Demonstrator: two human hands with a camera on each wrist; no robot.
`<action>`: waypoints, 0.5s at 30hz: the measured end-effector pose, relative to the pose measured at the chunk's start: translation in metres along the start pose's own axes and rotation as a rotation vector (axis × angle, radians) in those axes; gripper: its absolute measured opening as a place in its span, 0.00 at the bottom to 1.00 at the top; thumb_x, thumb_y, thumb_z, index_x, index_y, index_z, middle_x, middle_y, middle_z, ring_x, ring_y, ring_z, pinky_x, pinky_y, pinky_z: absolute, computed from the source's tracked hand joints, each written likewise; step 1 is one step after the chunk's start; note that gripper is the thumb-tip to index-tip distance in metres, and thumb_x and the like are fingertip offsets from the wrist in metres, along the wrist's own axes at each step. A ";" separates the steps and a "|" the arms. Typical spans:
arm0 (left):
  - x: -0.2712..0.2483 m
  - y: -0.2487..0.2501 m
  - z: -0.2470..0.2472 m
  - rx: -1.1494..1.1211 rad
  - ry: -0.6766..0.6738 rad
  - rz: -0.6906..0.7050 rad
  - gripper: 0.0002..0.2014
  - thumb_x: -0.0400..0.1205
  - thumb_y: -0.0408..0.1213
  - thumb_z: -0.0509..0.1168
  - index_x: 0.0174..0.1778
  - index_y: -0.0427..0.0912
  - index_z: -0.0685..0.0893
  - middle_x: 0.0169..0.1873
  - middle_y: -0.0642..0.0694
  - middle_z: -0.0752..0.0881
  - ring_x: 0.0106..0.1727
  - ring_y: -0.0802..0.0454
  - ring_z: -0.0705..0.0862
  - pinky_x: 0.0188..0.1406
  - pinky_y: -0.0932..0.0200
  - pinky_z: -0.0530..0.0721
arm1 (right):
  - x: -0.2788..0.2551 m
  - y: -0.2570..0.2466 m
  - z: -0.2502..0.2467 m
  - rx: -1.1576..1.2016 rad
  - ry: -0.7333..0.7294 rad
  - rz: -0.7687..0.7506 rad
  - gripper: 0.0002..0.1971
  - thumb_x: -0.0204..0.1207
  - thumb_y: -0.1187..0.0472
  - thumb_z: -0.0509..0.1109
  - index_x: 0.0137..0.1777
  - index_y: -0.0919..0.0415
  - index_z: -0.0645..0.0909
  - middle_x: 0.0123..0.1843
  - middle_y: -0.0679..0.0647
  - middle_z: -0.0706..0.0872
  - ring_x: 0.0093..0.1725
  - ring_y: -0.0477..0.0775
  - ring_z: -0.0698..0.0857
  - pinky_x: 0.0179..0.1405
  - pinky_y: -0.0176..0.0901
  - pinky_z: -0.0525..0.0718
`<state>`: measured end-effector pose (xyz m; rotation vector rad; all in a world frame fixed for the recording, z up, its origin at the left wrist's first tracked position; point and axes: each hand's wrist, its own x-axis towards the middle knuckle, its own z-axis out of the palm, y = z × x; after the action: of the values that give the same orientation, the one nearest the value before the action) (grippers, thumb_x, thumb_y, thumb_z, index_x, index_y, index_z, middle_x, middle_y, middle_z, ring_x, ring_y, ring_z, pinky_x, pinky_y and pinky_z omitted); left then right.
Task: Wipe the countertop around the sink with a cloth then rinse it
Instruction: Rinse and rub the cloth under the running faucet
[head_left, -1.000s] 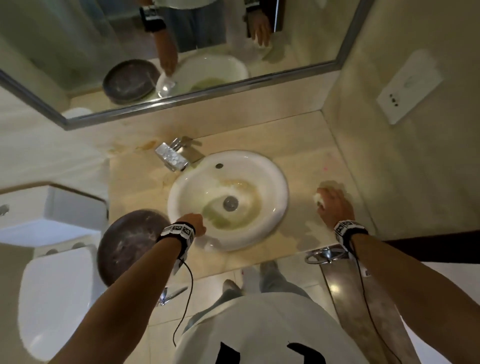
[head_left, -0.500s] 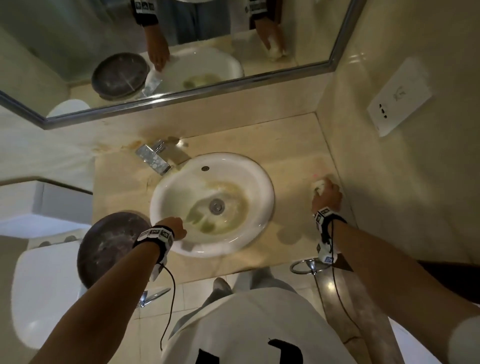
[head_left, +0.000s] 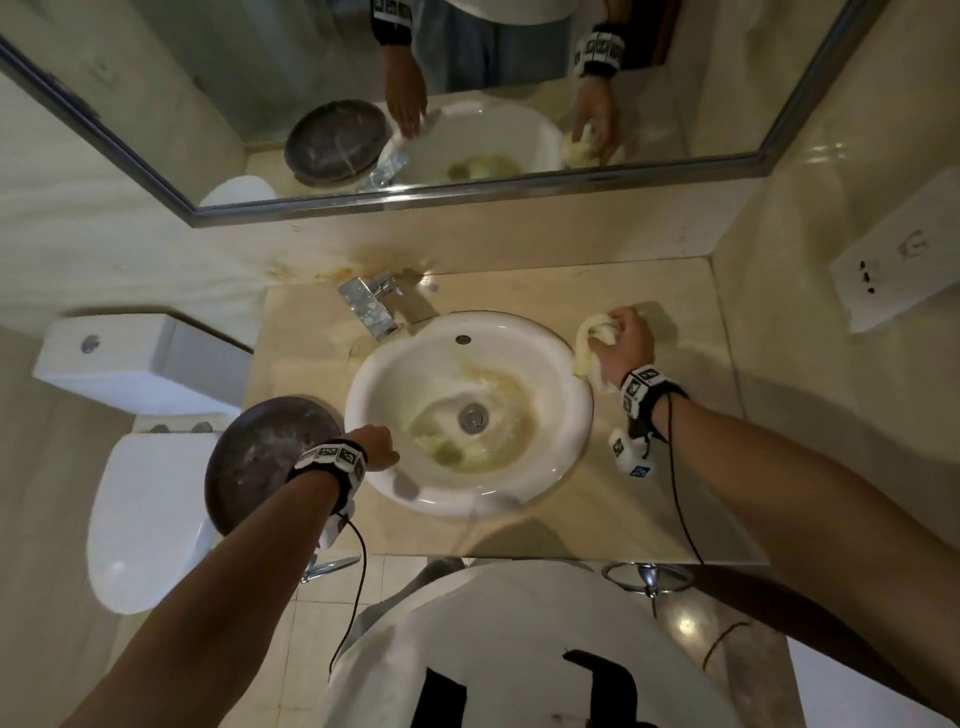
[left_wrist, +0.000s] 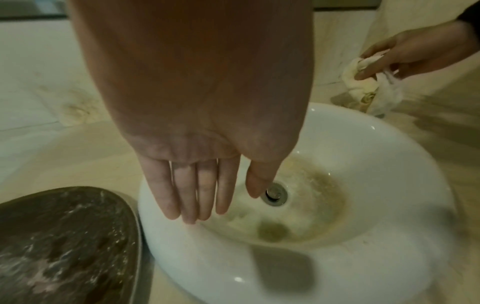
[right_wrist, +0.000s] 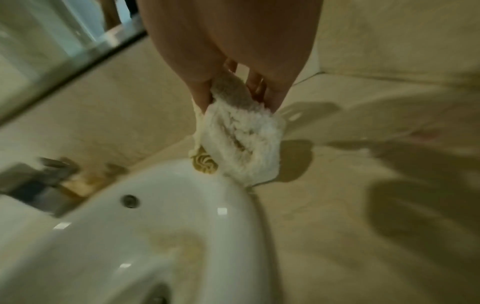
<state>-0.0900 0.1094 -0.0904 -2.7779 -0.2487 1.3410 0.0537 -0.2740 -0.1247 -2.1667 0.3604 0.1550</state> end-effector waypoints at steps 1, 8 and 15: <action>0.002 0.000 -0.003 -0.049 0.040 0.014 0.22 0.85 0.47 0.61 0.70 0.38 0.81 0.68 0.40 0.83 0.67 0.42 0.82 0.65 0.51 0.79 | -0.006 -0.014 0.009 0.066 0.000 -0.010 0.22 0.69 0.61 0.82 0.61 0.57 0.79 0.60 0.59 0.84 0.56 0.61 0.84 0.56 0.50 0.84; -0.002 0.036 -0.046 -0.781 0.239 0.223 0.36 0.75 0.53 0.76 0.78 0.47 0.73 0.66 0.48 0.82 0.61 0.51 0.83 0.63 0.55 0.81 | -0.067 -0.098 0.059 0.393 -0.314 0.014 0.20 0.70 0.62 0.82 0.60 0.53 0.82 0.60 0.48 0.84 0.57 0.50 0.83 0.54 0.44 0.85; -0.027 0.038 -0.094 -1.032 0.341 0.496 0.14 0.81 0.42 0.73 0.59 0.40 0.85 0.39 0.48 0.88 0.32 0.59 0.84 0.29 0.63 0.78 | -0.099 -0.161 0.076 0.473 -0.324 -0.047 0.21 0.68 0.66 0.82 0.58 0.55 0.80 0.56 0.52 0.84 0.54 0.52 0.86 0.49 0.44 0.87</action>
<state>-0.0286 0.0699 -0.0151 -4.0952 -0.3092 0.8790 0.0121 -0.1047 -0.0197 -1.6478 0.1395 0.3521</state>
